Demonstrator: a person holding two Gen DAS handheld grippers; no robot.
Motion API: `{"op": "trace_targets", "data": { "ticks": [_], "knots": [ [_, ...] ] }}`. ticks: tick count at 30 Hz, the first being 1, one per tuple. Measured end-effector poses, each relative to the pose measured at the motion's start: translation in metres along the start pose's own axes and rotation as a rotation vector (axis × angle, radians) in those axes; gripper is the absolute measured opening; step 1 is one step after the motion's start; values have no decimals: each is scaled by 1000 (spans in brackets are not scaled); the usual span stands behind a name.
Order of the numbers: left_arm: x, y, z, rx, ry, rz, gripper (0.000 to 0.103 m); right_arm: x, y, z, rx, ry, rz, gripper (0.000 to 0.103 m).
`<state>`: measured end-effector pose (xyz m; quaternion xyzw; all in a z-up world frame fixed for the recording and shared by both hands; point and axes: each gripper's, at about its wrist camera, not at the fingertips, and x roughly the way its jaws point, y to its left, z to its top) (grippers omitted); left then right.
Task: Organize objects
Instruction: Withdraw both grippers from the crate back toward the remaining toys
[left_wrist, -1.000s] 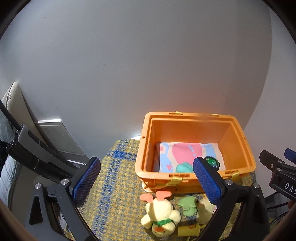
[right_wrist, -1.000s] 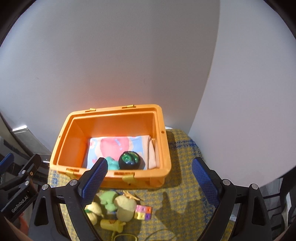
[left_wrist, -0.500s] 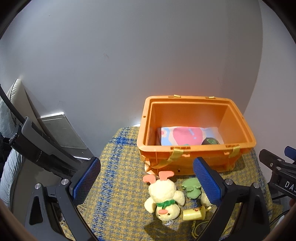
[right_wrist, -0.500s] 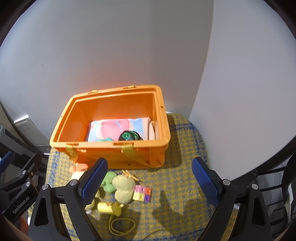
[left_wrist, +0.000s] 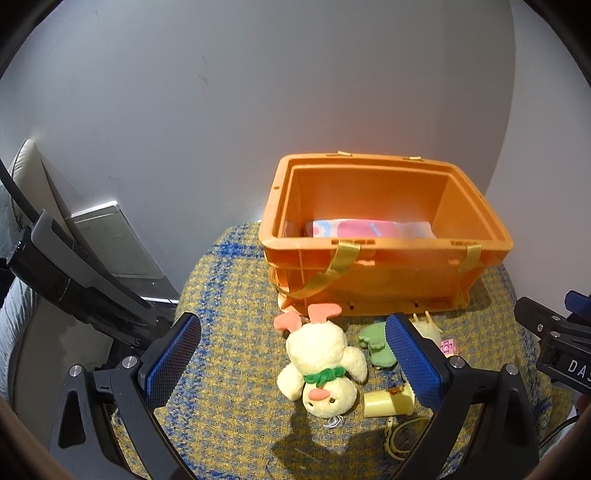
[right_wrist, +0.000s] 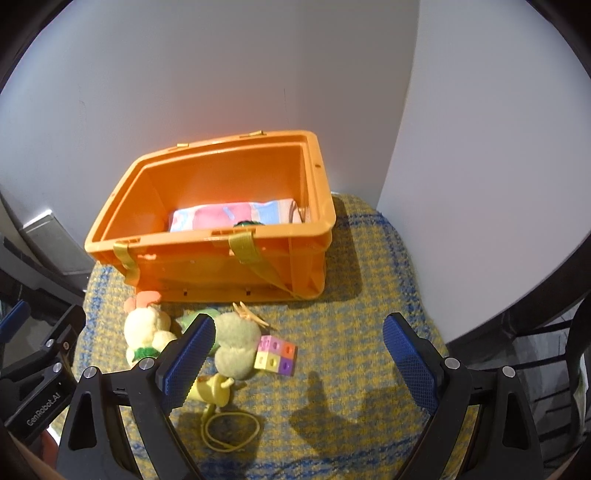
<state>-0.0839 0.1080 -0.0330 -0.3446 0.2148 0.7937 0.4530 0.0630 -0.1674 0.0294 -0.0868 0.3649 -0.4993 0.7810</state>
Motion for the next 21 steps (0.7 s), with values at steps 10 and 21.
{"op": "trace_targets", "data": {
  "ticks": [10,21],
  "knots": [
    [28,-7,-24,37,52,-31,102,29,1,-21,5,55,-12,92],
    [72,-17,-46,87,135,-64,101,71,1,-37,16,146,-30,92]
  ]
}}
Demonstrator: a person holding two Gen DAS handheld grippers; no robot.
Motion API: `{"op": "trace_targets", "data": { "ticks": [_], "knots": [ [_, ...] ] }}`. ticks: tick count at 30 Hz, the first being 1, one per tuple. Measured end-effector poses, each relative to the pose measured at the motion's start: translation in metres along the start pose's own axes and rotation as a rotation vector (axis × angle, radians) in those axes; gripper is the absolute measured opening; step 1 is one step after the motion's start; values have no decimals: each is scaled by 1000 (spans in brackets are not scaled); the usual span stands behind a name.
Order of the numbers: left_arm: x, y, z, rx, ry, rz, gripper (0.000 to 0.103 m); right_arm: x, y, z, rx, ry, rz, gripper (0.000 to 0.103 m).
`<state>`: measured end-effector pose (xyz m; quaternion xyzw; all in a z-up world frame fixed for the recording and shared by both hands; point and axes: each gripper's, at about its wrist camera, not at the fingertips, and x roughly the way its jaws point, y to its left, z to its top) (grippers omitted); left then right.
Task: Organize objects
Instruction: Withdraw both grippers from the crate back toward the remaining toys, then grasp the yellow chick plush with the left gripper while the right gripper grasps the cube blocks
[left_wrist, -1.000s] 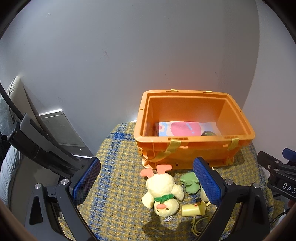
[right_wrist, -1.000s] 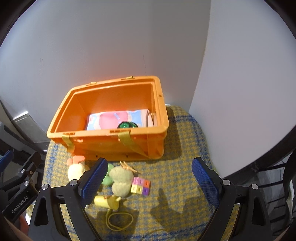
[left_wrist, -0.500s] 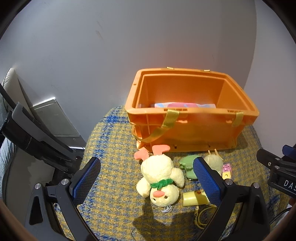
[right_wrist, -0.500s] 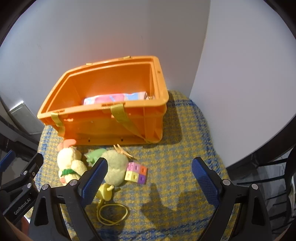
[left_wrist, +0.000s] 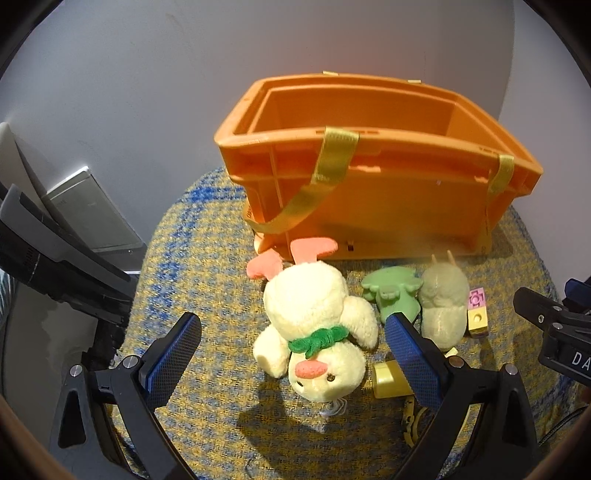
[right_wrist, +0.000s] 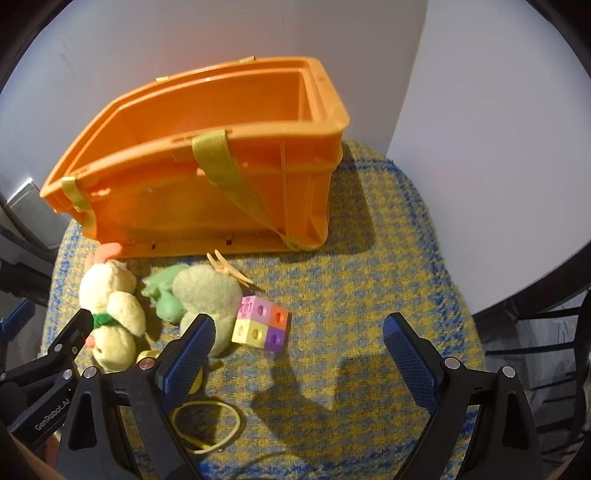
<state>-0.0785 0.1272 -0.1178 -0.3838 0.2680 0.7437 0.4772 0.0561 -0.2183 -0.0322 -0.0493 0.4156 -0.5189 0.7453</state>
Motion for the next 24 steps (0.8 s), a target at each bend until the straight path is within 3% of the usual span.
{"op": "trace_targets", "data": {
  "ticks": [24],
  "knots": [
    [66,-14,-18,79,120,-44,98,58,-1,-10,59,135,-9,92]
  ]
}}
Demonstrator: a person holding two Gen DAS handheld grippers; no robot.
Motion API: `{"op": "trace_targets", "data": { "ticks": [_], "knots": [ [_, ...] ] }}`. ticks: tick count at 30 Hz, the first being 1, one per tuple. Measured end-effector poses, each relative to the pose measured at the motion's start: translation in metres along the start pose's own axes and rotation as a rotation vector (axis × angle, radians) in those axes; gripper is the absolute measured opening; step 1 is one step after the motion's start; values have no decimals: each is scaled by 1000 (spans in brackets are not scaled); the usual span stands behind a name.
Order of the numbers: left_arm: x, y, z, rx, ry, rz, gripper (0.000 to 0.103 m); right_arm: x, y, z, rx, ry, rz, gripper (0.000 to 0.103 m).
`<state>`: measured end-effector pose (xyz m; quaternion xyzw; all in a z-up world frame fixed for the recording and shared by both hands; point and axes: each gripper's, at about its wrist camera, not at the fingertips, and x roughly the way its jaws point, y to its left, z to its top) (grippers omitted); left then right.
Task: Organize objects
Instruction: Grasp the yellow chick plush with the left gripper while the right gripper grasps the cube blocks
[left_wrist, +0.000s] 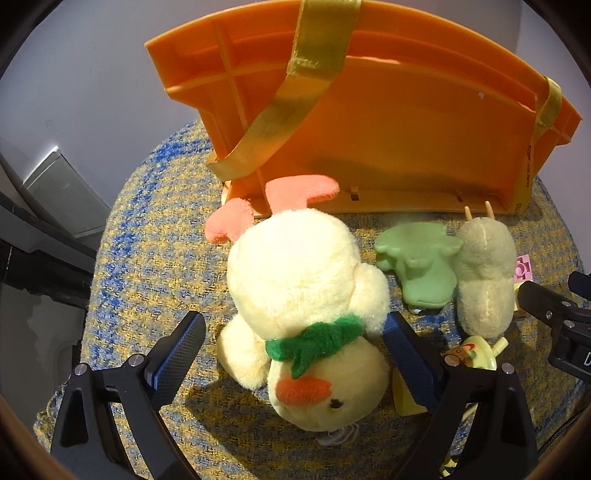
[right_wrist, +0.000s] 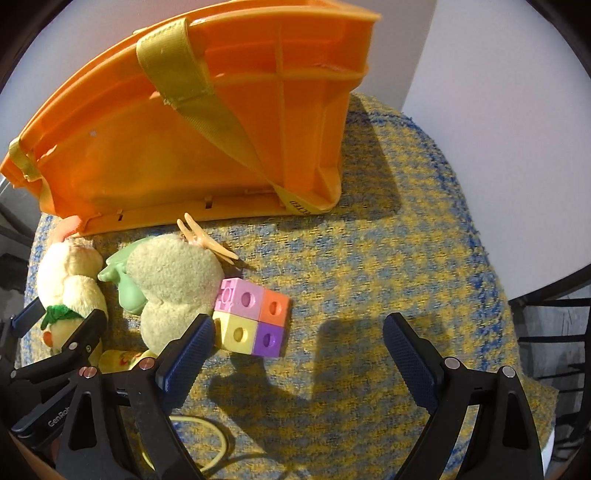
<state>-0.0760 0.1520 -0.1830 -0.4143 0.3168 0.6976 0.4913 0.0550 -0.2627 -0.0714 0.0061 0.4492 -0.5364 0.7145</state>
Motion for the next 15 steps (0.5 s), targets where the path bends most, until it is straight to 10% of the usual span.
{"op": "trace_targets", "data": {
  "ticks": [9,15],
  "knots": [
    [12,-4,-2,22,26,-40,83,15,3,0,24,31,6,92],
    [14,-9,-6,37,26,-63,74,26,2,-2,37,63,27,73]
  ]
}}
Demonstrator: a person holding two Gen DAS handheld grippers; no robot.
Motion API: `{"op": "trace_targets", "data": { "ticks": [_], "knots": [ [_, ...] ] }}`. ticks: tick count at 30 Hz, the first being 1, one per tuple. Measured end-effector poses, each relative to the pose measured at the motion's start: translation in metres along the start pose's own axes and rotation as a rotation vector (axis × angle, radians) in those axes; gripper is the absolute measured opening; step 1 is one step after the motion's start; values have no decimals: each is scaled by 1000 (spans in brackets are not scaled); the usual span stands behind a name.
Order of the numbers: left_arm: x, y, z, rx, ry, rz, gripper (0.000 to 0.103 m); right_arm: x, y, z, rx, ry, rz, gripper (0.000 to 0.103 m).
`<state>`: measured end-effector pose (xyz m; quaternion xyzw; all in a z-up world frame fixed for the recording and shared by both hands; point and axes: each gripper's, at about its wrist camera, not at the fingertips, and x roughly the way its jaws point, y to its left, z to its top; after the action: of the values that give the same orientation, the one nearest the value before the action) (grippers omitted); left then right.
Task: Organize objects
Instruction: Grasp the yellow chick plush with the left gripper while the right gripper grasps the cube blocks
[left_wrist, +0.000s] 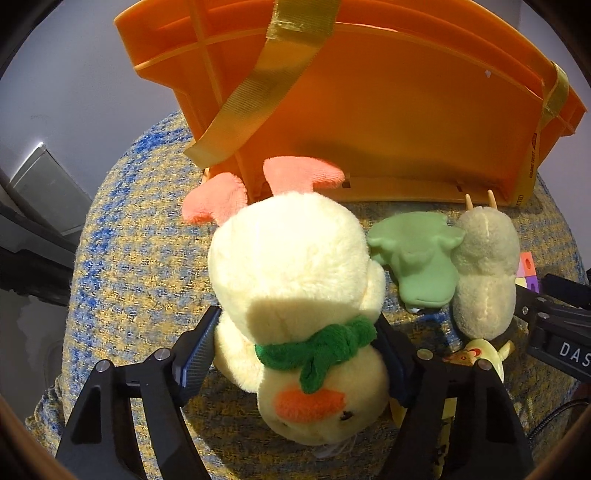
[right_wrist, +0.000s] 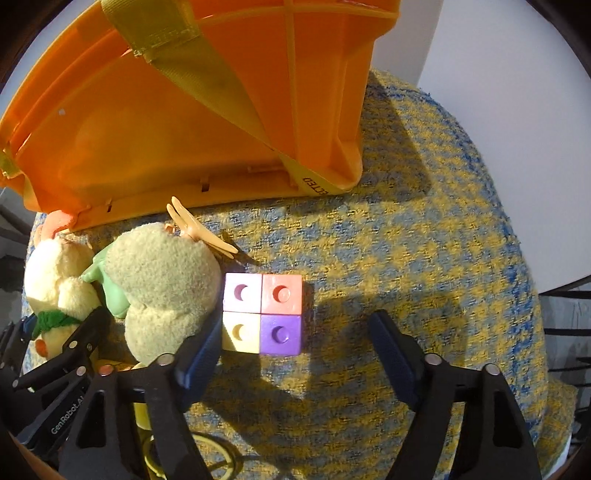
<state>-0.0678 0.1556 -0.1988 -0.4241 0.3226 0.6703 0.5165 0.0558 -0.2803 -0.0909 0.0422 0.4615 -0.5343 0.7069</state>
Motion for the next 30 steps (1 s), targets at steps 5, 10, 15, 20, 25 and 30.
{"op": "trace_targets", "data": {
  "ticks": [5,10,15,20,25,30],
  "knots": [
    [-1,-5,-3,24,-3,-11,67,1,2,0,-8,-5,-11,61],
    [-3,-7,-6,32,-4,-19,58,-3,2,0,-23,-10,-7,43],
    [-3,-8,-8,37,-2,-21,52,-8,1,0,-39,-25,-2,41],
    [-12,-9,-12,39,-9,-18,52,-20,-1,-1,-48,-49,1,41],
    [-28,-10,-15,42,-34,-17,52,-36,-4,-1,-55,-80,5,41],
    [-48,-11,-19,47,-63,-17,52,-57,-6,-3,-74,-115,12,41]
  ]
}}
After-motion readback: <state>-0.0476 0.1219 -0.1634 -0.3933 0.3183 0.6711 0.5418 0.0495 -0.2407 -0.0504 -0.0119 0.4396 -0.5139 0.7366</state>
